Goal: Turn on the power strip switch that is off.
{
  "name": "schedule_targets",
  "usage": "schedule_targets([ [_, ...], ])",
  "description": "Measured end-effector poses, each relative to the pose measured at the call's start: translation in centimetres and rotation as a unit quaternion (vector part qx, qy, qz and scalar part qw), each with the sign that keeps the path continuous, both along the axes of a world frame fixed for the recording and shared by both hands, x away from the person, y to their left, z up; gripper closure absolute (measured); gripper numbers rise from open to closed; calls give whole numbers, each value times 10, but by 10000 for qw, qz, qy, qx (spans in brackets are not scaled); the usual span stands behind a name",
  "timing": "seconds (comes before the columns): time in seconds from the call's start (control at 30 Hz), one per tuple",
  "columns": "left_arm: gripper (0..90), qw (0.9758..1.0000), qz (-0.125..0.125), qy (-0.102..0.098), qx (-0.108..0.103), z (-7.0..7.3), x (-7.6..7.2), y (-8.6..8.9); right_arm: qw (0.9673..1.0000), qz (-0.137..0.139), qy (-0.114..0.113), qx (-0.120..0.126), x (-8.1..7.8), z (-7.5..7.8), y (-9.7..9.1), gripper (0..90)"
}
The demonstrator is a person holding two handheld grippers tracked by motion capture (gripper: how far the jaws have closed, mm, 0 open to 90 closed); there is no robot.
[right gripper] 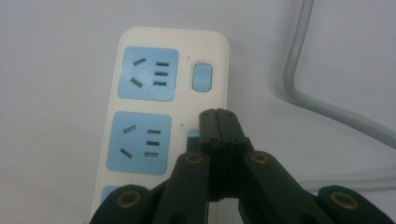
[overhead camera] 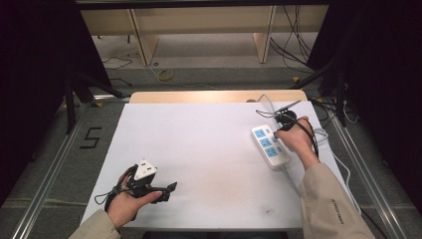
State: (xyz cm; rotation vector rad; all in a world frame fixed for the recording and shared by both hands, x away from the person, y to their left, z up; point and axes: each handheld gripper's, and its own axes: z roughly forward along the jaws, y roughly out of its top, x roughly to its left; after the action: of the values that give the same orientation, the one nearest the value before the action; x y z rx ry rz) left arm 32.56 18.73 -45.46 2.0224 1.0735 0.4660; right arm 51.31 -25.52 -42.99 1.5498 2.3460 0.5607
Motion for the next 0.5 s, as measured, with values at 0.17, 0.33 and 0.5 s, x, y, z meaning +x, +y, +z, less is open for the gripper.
schedule_targets([
  [0.17, 131, 10000, 5, 3, -6, 0, 0, 0, 10000, 24, 15, -25, 1, 0, 2, 900],
  [0.33, 132, 10000, -1, 2, -4, 0, 0, 0, 10000, 66, 65, -12, 2, 0, 4, 900],
  [0.5, 133, 10000, -1, 4, -12, 0, 0, 0, 9999, 95, 113, -30, 2, 0, 5, 900],
])
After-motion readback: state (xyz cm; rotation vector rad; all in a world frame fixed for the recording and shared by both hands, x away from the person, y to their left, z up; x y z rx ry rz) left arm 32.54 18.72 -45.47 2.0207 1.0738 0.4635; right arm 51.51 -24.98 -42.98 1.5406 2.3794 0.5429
